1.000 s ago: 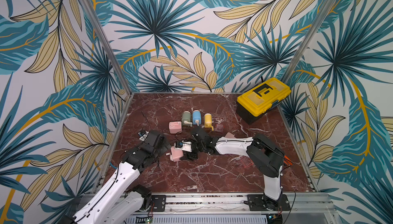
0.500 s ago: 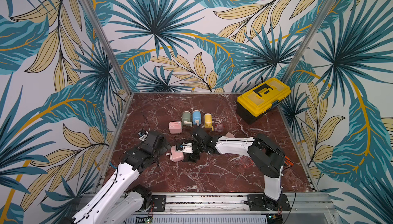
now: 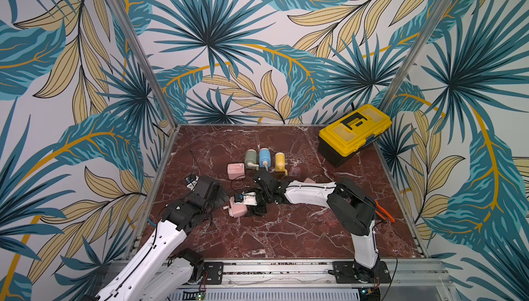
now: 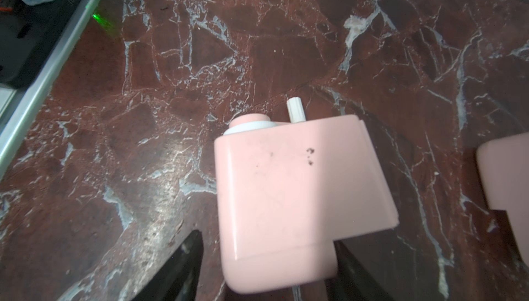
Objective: Put the tray back into the pencil sharpener
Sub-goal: Pick up the pencil sharpener from the center of the board.
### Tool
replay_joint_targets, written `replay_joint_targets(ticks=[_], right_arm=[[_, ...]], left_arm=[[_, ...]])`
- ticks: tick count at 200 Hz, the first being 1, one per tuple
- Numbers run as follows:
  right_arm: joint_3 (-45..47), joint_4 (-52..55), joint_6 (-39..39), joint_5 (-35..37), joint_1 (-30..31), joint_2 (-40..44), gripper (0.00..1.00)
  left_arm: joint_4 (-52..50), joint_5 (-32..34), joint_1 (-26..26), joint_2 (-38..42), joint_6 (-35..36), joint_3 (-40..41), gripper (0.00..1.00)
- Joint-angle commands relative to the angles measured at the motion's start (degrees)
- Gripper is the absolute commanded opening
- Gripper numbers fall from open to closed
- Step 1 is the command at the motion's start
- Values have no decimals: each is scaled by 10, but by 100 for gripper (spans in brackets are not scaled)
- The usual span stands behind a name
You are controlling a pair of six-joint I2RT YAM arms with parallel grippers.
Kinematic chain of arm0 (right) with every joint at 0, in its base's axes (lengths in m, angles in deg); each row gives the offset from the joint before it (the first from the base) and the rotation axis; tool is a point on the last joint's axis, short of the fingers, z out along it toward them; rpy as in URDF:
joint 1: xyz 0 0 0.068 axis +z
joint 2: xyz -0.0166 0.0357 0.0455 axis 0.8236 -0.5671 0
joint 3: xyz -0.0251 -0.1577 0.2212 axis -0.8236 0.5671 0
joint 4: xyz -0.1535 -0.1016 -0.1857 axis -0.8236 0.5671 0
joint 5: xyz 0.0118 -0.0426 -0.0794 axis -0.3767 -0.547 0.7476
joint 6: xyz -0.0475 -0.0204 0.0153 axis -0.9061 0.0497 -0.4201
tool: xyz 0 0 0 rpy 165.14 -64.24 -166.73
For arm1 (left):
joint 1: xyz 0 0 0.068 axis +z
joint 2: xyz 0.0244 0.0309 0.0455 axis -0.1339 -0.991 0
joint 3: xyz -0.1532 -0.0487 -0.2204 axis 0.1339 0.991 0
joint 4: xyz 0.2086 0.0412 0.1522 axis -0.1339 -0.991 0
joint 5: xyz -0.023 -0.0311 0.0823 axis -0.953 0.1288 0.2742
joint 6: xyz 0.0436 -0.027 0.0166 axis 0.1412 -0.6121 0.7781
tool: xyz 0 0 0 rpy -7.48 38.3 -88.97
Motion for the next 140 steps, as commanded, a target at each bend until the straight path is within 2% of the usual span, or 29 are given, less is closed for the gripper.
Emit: replay_joint_targets(ticks=[1, 76, 140], right_arm=[[-8, 23, -8, -6, 7, -11, 64], [-20, 28, -8, -15, 8, -21, 49], [-28, 37, 7, -37, 8, -18, 33]], left_arm=[[-6, 11, 4, 7, 7, -11, 100], [-6, 27, 4, 28, 39, -24, 100], [-4, 44, 4, 55, 108, -45, 100]])
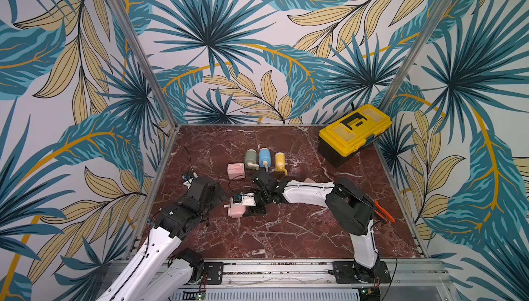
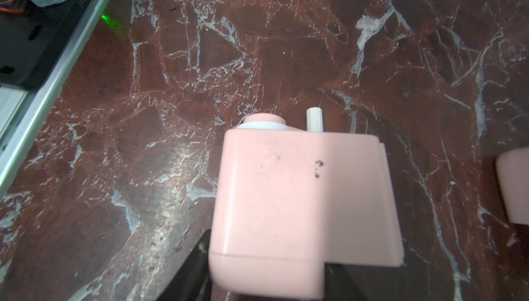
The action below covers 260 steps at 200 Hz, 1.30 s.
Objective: Put the tray back into the pencil sharpener
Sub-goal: Pick up the pencil sharpener from the center of the board.
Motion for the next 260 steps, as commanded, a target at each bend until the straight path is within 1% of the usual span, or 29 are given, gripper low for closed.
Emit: replay_joint_targets(ticks=[1, 18, 34, 57, 71, 79, 92, 112, 124, 144, 153, 157, 177, 201, 211, 231, 260], right_arm=[[-8, 15, 11, -28, 3, -8, 33], [-8, 19, 31, -39, 4, 4, 31], [-5, 24, 63, -53, 2, 22, 30], [9, 26, 135, -85, -2, 58, 28], [20, 31, 196, -107, -7, 80, 28], [25, 34, 224, -119, -12, 93, 28], [31, 70, 267, -134, -19, 112, 28], [30, 122, 321, -154, -34, 139, 28], [27, 154, 343, -163, -43, 154, 27], [29, 198, 372, -174, -55, 184, 27], [32, 210, 384, -178, -55, 201, 26], [33, 215, 388, -180, -72, 207, 26], [33, 244, 409, -184, -83, 236, 26], [37, 262, 434, -198, -89, 264, 26], [38, 268, 439, -203, -89, 272, 26], [33, 278, 446, -218, -89, 277, 27], [32, 264, 470, -229, -89, 276, 26]], left_arm=[[-3, 18, 4, 14, 49, -24, 100], [-3, 19, 5, 17, 97, -44, 100], [-2, 19, 4, 15, 164, -69, 100], [-1, 12, 4, 14, 303, -113, 100], [0, -14, 4, 17, 397, -135, 100], [0, -44, 4, 20, 452, -144, 100], [-1, -113, 4, 29, 544, -152, 100], [-1, -244, 4, 52, 681, -144, 100], [-1, -301, 4, 66, 750, -132, 100], [-3, -376, 4, 83, 848, -106, 100], [-2, -405, 4, 92, 880, -95, 100], [-3, -419, 4, 95, 893, -91, 100], [-3, -478, 2, 104, 949, -73, 100], [-2, -518, -18, 105, 1002, -57, 100], [-2, -512, -36, 104, 1021, -48, 100], [-2, -474, -74, 96, 1060, -34, 100], [0, -459, -90, 65, 1111, -30, 100]])
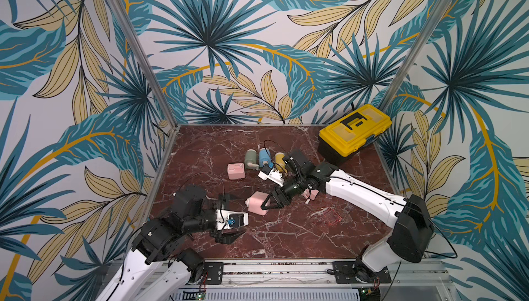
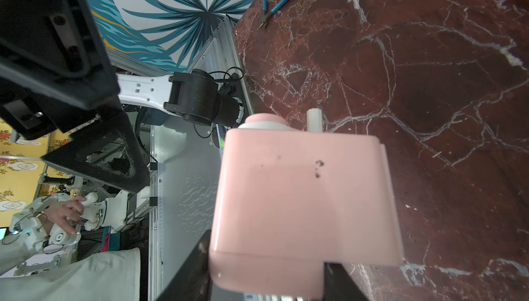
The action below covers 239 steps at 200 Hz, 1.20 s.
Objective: Put the tray back into the pencil sharpener
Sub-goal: Pick up the pencil sharpener from the center of the board.
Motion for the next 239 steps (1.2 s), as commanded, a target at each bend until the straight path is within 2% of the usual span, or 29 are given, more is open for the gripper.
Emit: replay_joint_targets(ticks=[1, 28, 117, 239], right_arm=[[6, 0, 30, -35, 1, 6, 26], [10, -16, 49, -45, 4, 3, 26], [8, -56, 83, -80, 23, 2, 26], [8, -106, 125, -105, 27, -13, 27]], left_arm=[[2, 9, -10, -24, 75, 6, 100], [21, 33, -11, -54, 90, 0, 99], [63, 17, -21, -106, 70, -4, 100], [63, 63, -46, -134, 91, -10, 63]])
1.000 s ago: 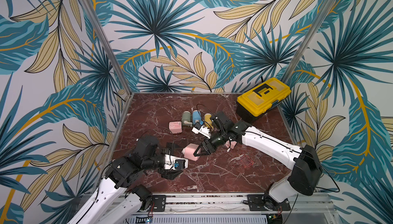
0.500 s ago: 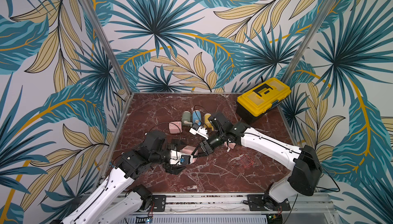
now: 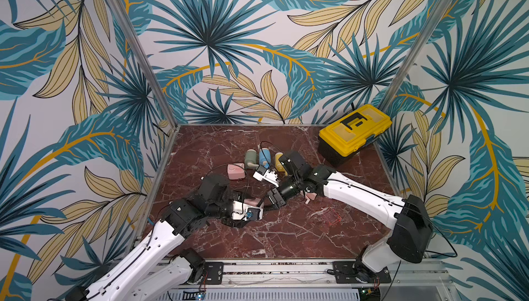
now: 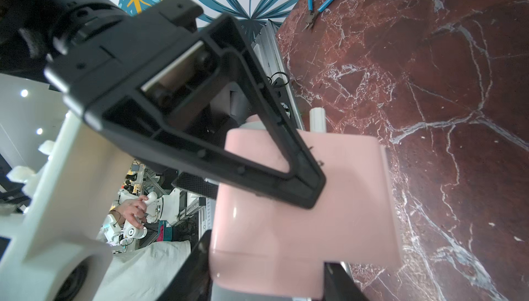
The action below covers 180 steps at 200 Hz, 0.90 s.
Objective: Put the tray back into the pencil sharpener
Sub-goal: Pick up the pencil sharpener from the center of the board.
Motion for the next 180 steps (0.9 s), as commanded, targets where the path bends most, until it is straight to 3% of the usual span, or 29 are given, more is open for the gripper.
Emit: replay_joint_targets(ticks=[1, 26, 61, 82, 134, 180], right_arm=[[7, -38, 13, -24, 2, -9, 27], [8, -54, 31, -19, 2, -15, 32], [21, -91, 56, 1, 2, -13, 57], [29, -104, 62, 12, 2, -2, 66], [95, -117, 88, 26, -46, 62, 73], [173, -117, 96, 74, -88, 152, 73]], left_arm=[[-4, 11, -7, -2, 9, -10, 63], [-4, 33, -18, -6, 12, -15, 52], [-4, 41, -27, -9, 5, -20, 46], [-5, 45, -32, -6, -3, -19, 42], [-5, 44, -35, 7, -12, -5, 36], [-4, 41, -35, -8, -35, -6, 30]])
